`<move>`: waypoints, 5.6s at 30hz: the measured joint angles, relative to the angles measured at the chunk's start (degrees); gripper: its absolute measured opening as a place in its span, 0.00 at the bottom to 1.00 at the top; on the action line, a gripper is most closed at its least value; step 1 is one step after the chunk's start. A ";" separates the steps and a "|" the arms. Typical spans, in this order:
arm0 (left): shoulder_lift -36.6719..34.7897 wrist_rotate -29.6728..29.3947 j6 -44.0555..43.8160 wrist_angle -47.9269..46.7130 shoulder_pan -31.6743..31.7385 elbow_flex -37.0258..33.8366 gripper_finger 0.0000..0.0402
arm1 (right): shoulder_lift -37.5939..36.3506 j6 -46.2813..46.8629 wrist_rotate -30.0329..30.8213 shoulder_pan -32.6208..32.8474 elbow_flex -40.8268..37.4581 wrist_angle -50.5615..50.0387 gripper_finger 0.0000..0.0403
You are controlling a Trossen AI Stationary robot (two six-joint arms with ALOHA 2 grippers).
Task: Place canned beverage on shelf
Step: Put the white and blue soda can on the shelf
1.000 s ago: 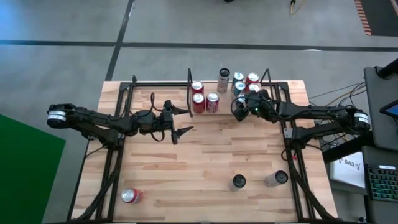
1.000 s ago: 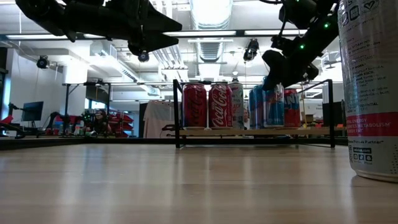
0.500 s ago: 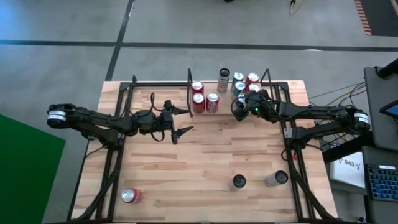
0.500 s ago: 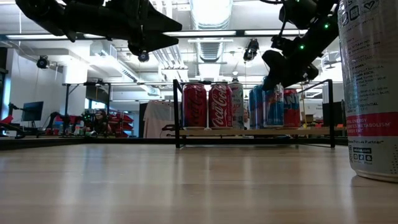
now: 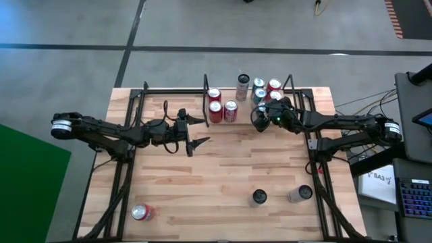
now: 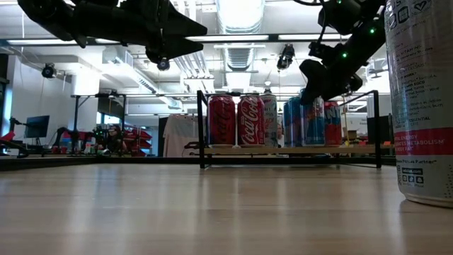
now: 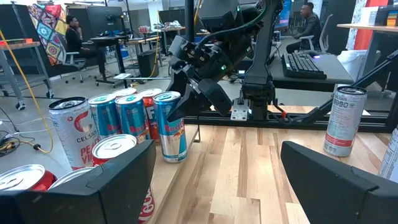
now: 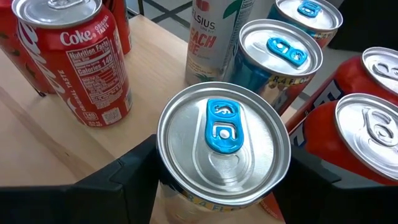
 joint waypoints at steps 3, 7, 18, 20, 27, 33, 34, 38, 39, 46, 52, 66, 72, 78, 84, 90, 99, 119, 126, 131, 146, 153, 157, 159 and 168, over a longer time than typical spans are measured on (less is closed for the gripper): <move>0.00 0.00 0.00 0.01 0.01 0.00 0.82 | 0.00 -0.11 -0.02 0.01 -0.25 -0.02 0.61; 0.00 0.00 0.00 0.00 -0.01 0.00 0.82 | 0.00 -0.10 -0.02 0.00 -0.29 0.32 0.61; 0.00 0.00 0.00 0.01 0.01 0.00 0.82 | 0.00 -0.10 -0.02 0.00 -0.46 0.44 0.61; 0.00 0.00 0.00 0.01 -0.01 0.00 0.82 | 0.00 -0.10 -0.07 0.00 -0.46 0.44 0.61; 0.00 0.00 0.00 0.01 -0.01 0.00 0.82 | 0.00 -0.11 -0.12 0.00 -0.51 0.44 0.61; 0.00 0.00 0.00 0.01 0.00 0.00 0.82 | 0.00 -0.06 -0.13 0.00 -0.54 0.44 0.67; 0.00 0.00 0.00 0.01 0.01 0.00 0.82 | 0.00 -0.11 -0.11 0.00 -0.54 0.45 0.68; 0.00 0.00 0.00 0.01 0.01 0.00 0.82 | -0.09 -0.41 -0.11 0.00 -0.54 0.67 0.73; 0.00 -0.02 0.00 0.00 0.00 0.00 0.82 | -0.09 -0.44 -0.11 0.00 -0.54 0.63 0.73; 0.00 0.00 0.00 0.01 0.01 0.00 0.82 | -0.29 -2.31 -0.04 0.00 -0.53 2.22 0.77; 0.00 -0.02 0.00 0.01 0.01 0.00 0.82 | -0.44 -5.65 0.00 0.02 1.83 1.97 0.77; 0.00 -0.02 -0.04 0.01 0.01 0.00 0.82 | -0.44 -1.24 -9.65 0.17 15.86 -15.72 0.58; 0.00 -0.02 -0.04 0.03 0.01 0.00 0.82 | -0.44 0.52 -12.76 1.31 21.07 -28.48 0.32; 0.00 -0.02 -0.04 0.10 0.01 0.00 0.82 | -0.39 3.51 -14.08 2.72 22.93 -38.95 0.08; 0.00 -0.02 -0.04 0.24 -0.01 0.00 0.82 | -0.35 6.34 -13.96 2.80 20.17 -43.41 0.03; 0.00 -0.01 -0.04 0.56 -0.01 0.00 0.82 | 0.05 6.10 -10.93 2.80 17.44 -41.36 0.03; 0.00 -0.02 -0.04 0.58 0.00 0.00 0.82 | 0.42 0.72 -8.97 2.51 16.55 -34.94 0.03; 0.00 0.00 -0.04 0.52 0.01 0.00 0.82 | 8.31 -4.68 -4.29 2.27 16.50 -32.06 0.03; 0.00 0.00 -0.04 0.45 0.00 0.00 0.82 | 7.96 -6.07 -2.92 2.27 16.50 -31.03 0.03; 0.00 0.00 -0.04 0.42 0.01 0.00 0.82 | 7.96 -6.50 -2.88 2.27 16.50 -30.44 0.03; 0.00 0.00 -0.02 0.42 0.00 0.00 0.82 | 7.94 -7.46 -2.91 2.27 16.50 -28.32 0.03; 0.00 0.00 -0.02 0.41 -0.01 0.00 0.82 | 7.67 -5.46 -12.34 2.29 16.50 -27.40 0.03; 0.00 0.00 -0.02 0.42 0.01 0.00 0.82 | 7.67 -5.38 -12.06 2.25 16.50 -23.73 0.03; 0.00 0.00 -0.02 0.43 -0.01 0.00 0.82 | 7.67 -5.87 -11.33 2.25 16.50 -22.22 0.03; 0.00 0.00 -0.02 0.31 0.00 0.00 0.82 | 7.67 -7.08 -6.05 2.27 16.50 -22.75 0.03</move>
